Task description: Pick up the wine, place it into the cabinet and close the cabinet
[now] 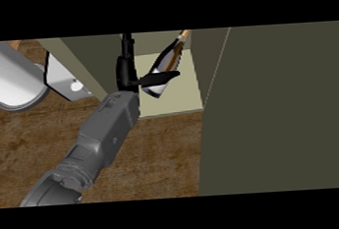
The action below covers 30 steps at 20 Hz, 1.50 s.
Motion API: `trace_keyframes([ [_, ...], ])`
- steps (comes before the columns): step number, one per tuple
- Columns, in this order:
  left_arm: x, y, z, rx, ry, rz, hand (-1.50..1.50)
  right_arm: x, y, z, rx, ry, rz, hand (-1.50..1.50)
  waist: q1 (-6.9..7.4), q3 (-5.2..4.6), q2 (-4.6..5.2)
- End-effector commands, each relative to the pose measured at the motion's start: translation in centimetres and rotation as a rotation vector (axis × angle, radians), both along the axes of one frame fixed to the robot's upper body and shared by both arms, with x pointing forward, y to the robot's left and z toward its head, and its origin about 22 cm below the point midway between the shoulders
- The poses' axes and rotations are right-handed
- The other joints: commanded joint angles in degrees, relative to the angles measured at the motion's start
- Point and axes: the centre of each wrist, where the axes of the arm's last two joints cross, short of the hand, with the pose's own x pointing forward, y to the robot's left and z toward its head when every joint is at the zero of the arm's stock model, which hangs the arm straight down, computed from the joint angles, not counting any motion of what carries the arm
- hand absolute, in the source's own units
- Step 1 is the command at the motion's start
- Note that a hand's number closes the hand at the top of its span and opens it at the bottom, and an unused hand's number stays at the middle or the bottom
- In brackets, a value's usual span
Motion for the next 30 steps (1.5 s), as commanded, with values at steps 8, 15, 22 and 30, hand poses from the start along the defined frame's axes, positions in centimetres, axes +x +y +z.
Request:
trace_keyframes([
  [8,-1.2,1.1,-2.2,-0.054,0.016,-0.048,-1.50,-0.3,0.5,0.3,0.015,-0.010,-0.012,-1.50,1.37,-0.17,-0.25],
  [15,-0.9,0.9,-1.7,-0.129,-0.005,-0.055,-1.50,-0.8,-0.3,0.5,0.017,-0.009,0.036,-1.50,0.42,-0.13,-0.59],
  [22,-2.1,1.4,-3.5,-0.164,0.023,-0.099,-1.50,-0.4,-0.3,0.0,0.013,0.011,-0.011,-1.50,1.21,-0.09,-1.20],
  [30,-3.5,-0.3,-3.3,-0.188,0.033,-0.120,-1.50,-1.1,-1.0,0.0,0.025,0.004,-0.016,-1.50,1.78,-0.06,-1.46],
])
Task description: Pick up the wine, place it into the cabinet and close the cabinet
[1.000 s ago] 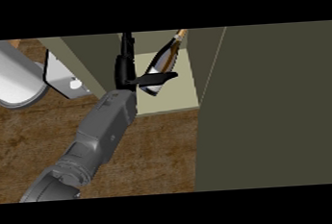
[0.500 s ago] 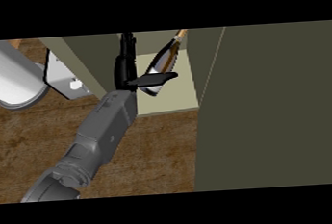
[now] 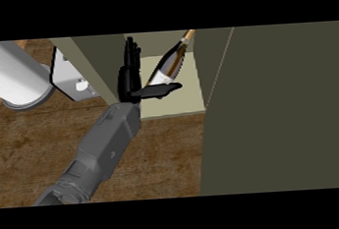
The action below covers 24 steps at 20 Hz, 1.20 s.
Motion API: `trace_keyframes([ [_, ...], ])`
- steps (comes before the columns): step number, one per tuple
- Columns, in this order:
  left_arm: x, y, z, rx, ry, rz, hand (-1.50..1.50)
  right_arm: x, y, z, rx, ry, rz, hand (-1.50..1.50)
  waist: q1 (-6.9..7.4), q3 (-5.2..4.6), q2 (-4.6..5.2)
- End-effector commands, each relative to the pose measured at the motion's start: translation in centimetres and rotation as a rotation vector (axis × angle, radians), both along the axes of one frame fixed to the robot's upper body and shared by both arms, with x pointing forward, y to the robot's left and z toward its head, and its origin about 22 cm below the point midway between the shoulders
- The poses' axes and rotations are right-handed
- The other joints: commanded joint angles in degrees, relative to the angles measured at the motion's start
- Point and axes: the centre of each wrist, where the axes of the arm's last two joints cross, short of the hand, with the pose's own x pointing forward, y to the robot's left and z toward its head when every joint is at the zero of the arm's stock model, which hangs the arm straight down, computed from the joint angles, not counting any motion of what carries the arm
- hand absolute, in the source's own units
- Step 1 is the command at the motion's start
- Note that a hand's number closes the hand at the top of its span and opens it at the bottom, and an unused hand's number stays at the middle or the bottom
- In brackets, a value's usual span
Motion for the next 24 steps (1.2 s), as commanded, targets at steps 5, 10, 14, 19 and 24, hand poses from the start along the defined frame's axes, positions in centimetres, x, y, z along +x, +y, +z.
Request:
trace_keyframes([
  [5,-5.3,-2.9,-1.7,-0.009,0.049,-0.013,-1.50,-2.0,0.9,0.2,0.014,0.004,-0.033,-1.50,2.71,0.03,-0.67],
  [10,-10.0,-6.1,-1.3,0.010,0.019,-0.027,-1.50,-2.5,-0.8,0.5,-0.005,-0.001,-0.043,-1.50,2.66,0.04,-0.38],
  [14,-13.2,-6.7,-1.2,-0.027,-0.007,-0.055,-1.50,-1.5,-0.8,1.0,-0.003,-0.012,-0.061,-1.50,3.37,0.03,-0.29],
  [19,-15.4,-6.5,0.4,-0.067,-0.042,-0.055,-1.50,-2.9,-1.5,0.9,0.007,-0.027,-0.063,-1.50,3.46,0.05,-0.29],
  [24,-19.9,-4.7,2.5,-0.068,-0.010,-0.013,-1.50,-1.9,-1.5,1.0,0.000,-0.015,-0.054,-1.50,3.89,0.06,-0.37],
])
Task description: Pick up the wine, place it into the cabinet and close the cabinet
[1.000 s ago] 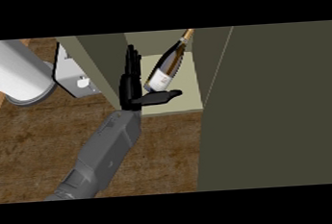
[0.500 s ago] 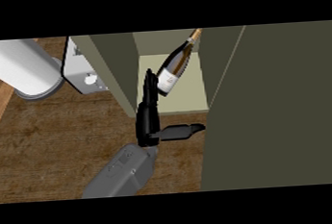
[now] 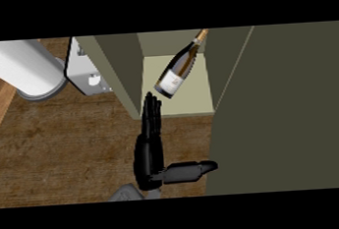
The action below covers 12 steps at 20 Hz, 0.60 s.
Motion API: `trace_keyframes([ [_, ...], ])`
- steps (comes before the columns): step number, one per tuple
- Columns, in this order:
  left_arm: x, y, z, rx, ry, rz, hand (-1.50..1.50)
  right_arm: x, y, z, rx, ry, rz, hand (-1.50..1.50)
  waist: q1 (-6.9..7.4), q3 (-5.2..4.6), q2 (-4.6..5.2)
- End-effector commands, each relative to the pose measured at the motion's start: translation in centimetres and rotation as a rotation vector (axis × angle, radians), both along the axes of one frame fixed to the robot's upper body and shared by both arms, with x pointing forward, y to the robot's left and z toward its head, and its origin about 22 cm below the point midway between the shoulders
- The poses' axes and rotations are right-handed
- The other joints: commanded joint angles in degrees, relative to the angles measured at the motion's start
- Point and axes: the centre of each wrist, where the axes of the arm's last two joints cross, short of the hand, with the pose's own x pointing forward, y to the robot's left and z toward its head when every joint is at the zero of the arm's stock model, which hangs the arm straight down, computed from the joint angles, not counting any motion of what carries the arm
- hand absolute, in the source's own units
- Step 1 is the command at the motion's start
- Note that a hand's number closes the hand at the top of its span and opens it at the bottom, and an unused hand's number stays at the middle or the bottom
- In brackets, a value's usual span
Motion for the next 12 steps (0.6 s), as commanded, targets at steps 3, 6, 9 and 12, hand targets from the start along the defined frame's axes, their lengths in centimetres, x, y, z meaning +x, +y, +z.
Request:
trace_keyframes([
  [3,-3.4,3.0,0.0,0.005,0.007,0.072,-1.50,-1.6,-1.4,1.3,0.017,-0.011,0.054,-1.50,-0.09,-0.01,0.11],
  [6,-4.3,3.6,1.6,-0.037,-0.014,0.041,-1.50,-3.0,-1.1,1.0,-0.003,-0.002,0.043,-1.50,-0.30,-0.01,0.11],
  [9,-6.7,2.4,2.9,-0.028,-0.023,0.002,-1.50,-1.9,-1.0,0.6,0.014,0.014,0.100,-1.50,-0.24,0.03,0.09],
  [12,-5.5,5.6,2.7,-0.008,-0.041,-0.044,-1.50,-2.5,-0.5,1.0,0.007,0.039,0.160,-1.50,-0.42,-0.01,0.12],
])
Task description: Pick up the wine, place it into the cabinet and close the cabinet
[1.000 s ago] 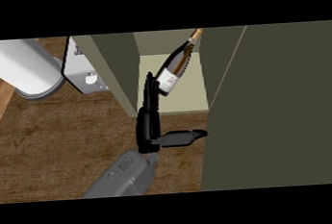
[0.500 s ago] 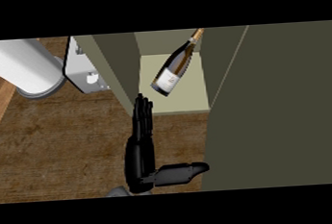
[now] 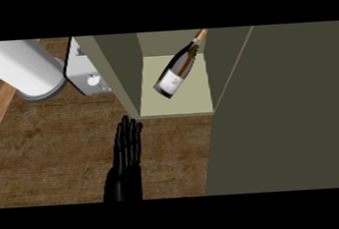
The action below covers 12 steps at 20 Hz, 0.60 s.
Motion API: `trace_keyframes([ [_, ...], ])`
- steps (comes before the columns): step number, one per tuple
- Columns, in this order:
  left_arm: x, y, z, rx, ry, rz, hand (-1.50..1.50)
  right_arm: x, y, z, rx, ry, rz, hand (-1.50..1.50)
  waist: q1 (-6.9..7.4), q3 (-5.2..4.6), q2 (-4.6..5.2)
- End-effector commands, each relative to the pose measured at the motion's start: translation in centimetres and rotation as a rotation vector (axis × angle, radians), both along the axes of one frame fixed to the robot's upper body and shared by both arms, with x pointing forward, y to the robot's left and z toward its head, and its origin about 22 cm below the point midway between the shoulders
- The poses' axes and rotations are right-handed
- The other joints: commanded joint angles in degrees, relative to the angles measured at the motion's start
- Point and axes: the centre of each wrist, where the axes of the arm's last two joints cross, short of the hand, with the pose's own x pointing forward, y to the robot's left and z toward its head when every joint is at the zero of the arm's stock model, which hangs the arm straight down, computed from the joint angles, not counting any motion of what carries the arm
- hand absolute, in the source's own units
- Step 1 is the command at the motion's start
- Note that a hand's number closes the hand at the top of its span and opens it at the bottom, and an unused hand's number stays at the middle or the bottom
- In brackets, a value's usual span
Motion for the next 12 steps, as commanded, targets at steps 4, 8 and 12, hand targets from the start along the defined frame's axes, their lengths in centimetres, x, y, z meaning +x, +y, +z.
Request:
trace_keyframes([
  [4,-2.8,4.4,1.1,-0.003,-0.001,-0.079,-1.50,-2.3,-0.2,0.7,0.018,0.033,0.161,1.50,-0.01,-0.02,-0.01],
  [8,-3.4,6.7,3.0,0.003,-0.030,-0.124,-1.50,-3.2,0.7,0.4,-0.027,0.007,0.175,1.50,-0.13,-0.02,-0.03],
  [12,-3.6,8.2,1.3,0.032,-0.023,-0.102,-1.50,-2.4,2.0,0.5,-0.016,0.042,0.230,1.50,0.07,-0.07,0.04],
])
